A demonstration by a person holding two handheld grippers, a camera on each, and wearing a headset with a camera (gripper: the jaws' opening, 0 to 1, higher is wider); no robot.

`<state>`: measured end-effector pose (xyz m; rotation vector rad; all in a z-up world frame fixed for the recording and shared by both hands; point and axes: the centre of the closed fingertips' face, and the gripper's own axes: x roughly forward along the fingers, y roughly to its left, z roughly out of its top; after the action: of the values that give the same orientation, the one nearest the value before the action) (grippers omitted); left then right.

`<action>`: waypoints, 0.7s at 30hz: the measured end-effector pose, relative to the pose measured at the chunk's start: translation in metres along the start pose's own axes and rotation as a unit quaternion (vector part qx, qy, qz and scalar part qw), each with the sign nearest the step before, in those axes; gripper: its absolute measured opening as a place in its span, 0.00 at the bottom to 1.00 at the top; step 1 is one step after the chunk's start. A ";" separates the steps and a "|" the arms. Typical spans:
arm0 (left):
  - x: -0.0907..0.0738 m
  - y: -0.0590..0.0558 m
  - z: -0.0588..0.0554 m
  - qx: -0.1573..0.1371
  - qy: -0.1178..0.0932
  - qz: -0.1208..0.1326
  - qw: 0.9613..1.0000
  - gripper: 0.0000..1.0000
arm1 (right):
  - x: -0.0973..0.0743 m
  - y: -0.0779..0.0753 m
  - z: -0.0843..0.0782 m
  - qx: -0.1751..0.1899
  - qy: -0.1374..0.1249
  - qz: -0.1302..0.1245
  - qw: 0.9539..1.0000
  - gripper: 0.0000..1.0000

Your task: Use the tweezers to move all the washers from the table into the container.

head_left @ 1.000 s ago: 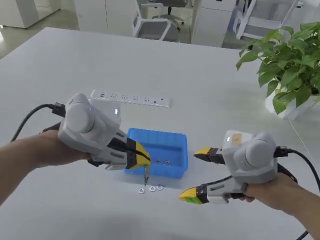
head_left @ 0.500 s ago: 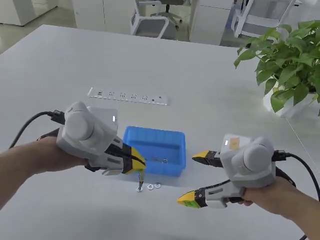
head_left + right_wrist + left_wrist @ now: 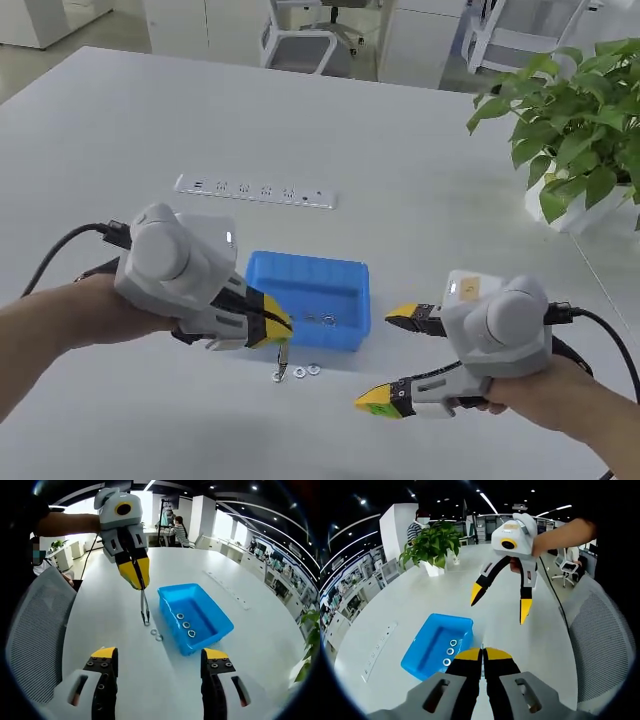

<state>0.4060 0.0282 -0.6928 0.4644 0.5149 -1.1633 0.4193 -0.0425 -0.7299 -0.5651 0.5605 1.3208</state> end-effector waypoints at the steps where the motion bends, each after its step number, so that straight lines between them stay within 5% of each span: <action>1: 0.000 0.000 0.000 0.000 -0.002 0.000 1.000 0.05 | 0.000 0.001 0.000 0.000 0.000 0.001 1.000 0.68; 21: 0.003 -0.003 -0.001 -0.004 0.001 -0.003 1.000 0.05 | 0.004 0.004 0.004 -0.014 -0.002 0.009 1.000 0.66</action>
<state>0.4037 0.0260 -0.6956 0.4565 0.5225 -1.1672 0.4161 -0.0356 -0.7299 -0.5813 0.5461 1.3474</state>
